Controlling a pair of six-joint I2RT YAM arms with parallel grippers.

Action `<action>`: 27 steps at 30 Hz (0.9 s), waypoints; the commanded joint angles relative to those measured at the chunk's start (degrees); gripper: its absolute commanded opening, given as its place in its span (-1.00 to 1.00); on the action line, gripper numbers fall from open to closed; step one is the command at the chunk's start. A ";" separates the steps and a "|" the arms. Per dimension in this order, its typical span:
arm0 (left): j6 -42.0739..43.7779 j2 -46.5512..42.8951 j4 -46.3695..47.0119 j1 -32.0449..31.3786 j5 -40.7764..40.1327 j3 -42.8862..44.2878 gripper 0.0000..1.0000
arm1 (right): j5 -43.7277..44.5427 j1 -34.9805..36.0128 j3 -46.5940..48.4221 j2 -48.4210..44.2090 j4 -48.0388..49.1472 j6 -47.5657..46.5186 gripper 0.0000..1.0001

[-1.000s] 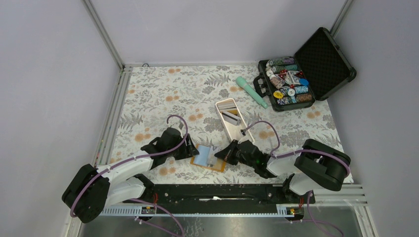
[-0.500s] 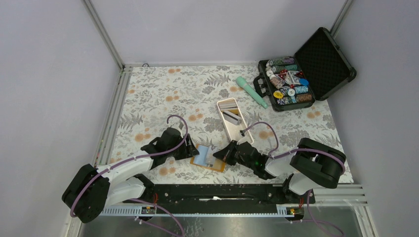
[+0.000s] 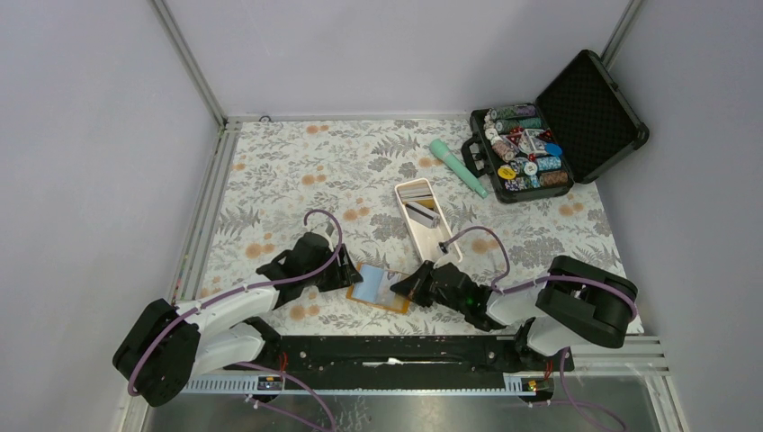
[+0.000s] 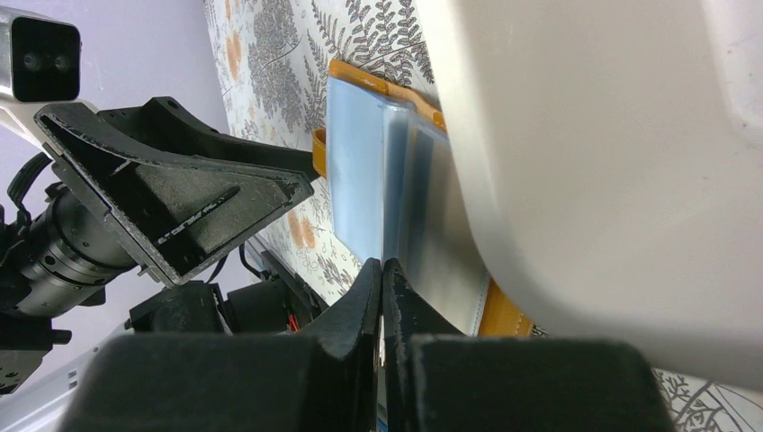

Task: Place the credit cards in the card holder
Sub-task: Insert the credit card into the card holder.

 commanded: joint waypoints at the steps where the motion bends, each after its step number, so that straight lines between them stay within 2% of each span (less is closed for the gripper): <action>1: 0.55 -0.51 1.62 0.17 0.77 0.06 0.11 | 1.97 0.25 -1.78 1.89 -7.84 3.40 -1.00; 13: 0.64 -0.91 1.60 0.19 0.89 -0.16 0.11 | 1.18 0.37 -1.92 5.00 -4.75 4.71 -1.00; 27: 0.69 -0.93 1.69 0.14 0.89 0.08 0.11 | 2.50 1.54 -3.06 4.16 -7.50 7.05 -1.00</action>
